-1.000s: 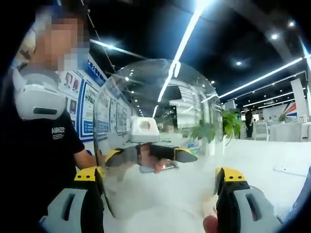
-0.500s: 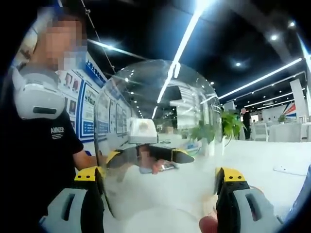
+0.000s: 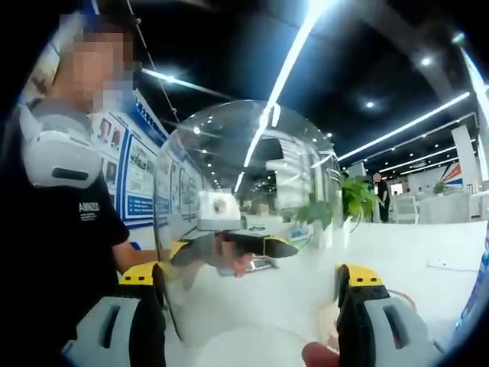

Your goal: Open the cover put in the Mizone put the cover back on

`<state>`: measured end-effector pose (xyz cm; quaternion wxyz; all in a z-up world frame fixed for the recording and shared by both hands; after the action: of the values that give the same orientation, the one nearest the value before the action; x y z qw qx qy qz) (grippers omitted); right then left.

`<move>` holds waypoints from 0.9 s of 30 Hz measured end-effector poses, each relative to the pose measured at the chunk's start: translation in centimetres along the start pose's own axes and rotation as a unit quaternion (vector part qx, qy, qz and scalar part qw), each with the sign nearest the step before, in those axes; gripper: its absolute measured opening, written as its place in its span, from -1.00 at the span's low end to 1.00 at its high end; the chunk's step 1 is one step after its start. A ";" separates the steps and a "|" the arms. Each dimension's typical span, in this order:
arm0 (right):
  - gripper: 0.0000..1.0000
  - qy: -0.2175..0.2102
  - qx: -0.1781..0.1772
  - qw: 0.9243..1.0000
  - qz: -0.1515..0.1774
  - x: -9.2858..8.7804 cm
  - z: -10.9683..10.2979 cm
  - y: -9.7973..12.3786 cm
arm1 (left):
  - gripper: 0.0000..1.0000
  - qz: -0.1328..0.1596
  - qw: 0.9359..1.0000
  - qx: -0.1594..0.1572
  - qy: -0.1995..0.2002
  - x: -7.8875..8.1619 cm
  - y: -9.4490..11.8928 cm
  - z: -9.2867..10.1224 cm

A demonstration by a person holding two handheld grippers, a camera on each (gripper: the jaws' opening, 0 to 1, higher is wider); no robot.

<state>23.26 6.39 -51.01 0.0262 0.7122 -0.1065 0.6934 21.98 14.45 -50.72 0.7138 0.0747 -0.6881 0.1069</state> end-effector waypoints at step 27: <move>-0.03 -0.023 -0.058 0.997 0.046 0.7 -1.5 5.1 | -0.28 0.090 0.991 0.101 0.000 0.8 5.6 1.9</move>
<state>20.84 1.57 -50.87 0.0333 0.7193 -0.1802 0.6701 18.70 19.44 -50.07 0.6897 0.0843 -0.6779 0.2401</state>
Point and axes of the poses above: the point that each gripper's makers call its tool centre point, and the gripper's own axes: y roughly backward along the fingers, z roughly to its right, x roughly out of its top, the point moved 3 cm from there along y, roughly backward along the fingers, and after that the axes turned 3 degrees about -x, right-handed, at the moved point
